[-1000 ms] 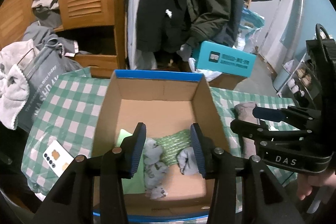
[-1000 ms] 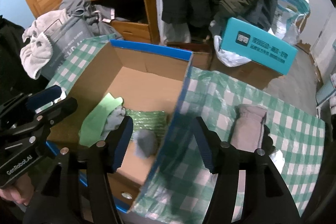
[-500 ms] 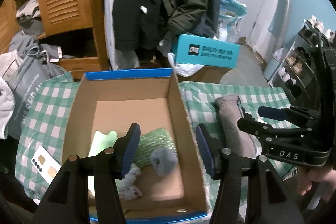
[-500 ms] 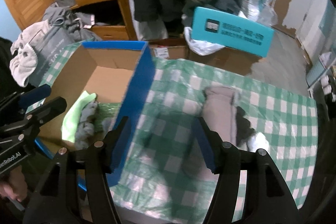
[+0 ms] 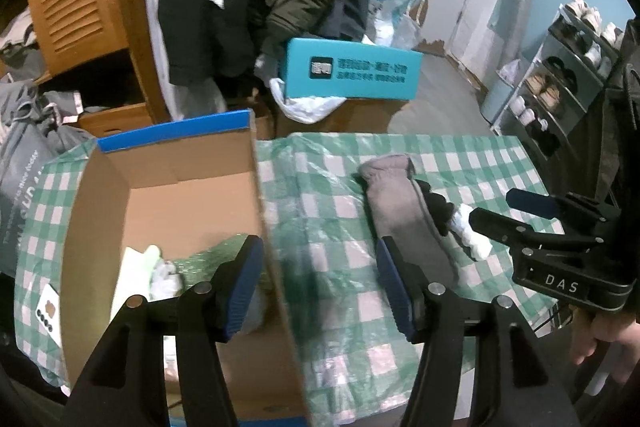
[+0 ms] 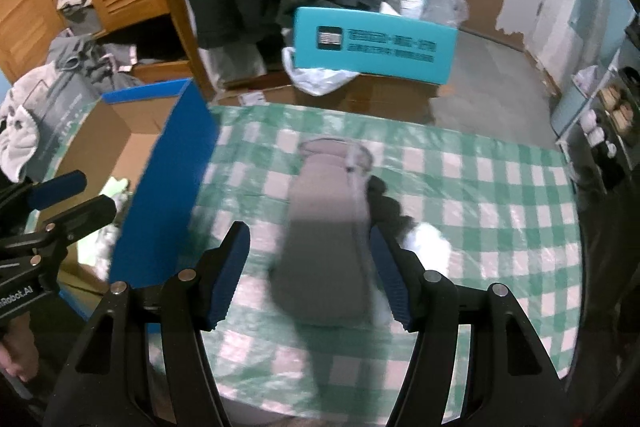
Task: Organize soft objects
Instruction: 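Withdraw both grippers from the box back over the table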
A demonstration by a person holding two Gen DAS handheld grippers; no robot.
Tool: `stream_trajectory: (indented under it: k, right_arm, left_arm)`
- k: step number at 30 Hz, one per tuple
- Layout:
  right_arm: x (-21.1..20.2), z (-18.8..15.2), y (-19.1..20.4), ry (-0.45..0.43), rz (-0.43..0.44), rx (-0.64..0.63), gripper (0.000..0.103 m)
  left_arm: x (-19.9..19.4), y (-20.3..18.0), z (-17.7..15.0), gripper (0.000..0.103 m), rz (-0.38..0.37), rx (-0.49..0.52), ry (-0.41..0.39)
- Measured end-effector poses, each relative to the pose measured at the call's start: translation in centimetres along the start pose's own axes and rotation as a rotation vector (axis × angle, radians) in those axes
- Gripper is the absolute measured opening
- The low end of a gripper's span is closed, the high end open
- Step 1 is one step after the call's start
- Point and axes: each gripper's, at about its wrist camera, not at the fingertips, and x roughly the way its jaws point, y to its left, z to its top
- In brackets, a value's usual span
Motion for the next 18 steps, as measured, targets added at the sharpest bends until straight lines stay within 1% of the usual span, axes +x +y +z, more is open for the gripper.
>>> stream_trajectory:
  k: [9, 18]
  right_arm:
    - [-0.2, -0.9, -5.3, -0.007, -0.046, 0.086, 0.063]
    - [0.4, -1.8, -10.0, 0.010, -0.079, 0.178, 0.064]
  left_arm:
    - [2.6, -3.2, 0.2, 0.060, -0.037, 0.011, 0.061]
    - [5.2, -5.6, 0.6, 0.061, -0.042, 0.025, 0.109]
